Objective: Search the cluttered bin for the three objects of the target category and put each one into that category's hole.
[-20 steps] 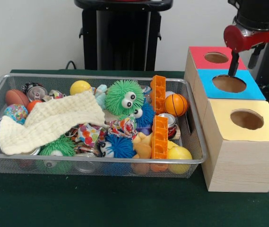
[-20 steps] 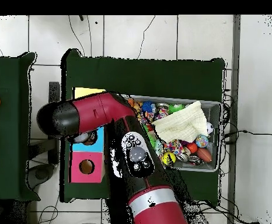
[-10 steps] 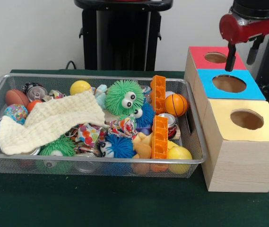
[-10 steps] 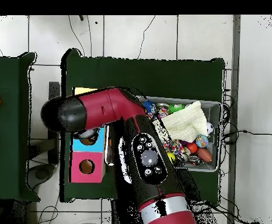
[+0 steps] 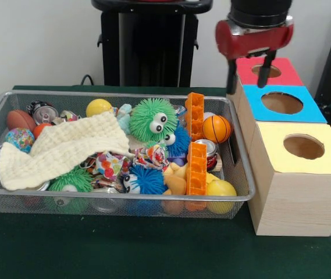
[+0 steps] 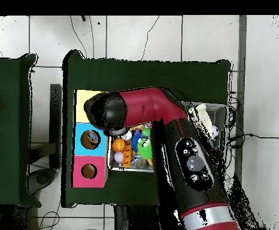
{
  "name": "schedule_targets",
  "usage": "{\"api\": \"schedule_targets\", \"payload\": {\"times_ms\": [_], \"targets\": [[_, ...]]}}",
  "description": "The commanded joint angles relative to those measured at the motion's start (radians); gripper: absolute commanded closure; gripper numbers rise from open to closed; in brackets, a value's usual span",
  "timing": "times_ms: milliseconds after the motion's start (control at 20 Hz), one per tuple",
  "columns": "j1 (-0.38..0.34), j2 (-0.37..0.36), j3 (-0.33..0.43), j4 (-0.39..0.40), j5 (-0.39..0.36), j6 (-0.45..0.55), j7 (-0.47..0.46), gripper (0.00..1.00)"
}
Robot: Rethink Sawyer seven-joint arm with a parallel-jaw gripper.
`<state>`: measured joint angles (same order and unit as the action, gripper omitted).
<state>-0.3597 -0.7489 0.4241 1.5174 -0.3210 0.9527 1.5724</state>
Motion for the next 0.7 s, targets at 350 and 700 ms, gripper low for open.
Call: {"api": "schedule_targets", "payload": {"times_ms": [350, 700], "targets": [[-0.225, -0.021, 0.147, 0.051, -0.142, 0.034, -0.422, 0.00], [-0.249, -0.037, 0.171, 0.086, -0.158, 0.047, -0.370, 0.00]]}}
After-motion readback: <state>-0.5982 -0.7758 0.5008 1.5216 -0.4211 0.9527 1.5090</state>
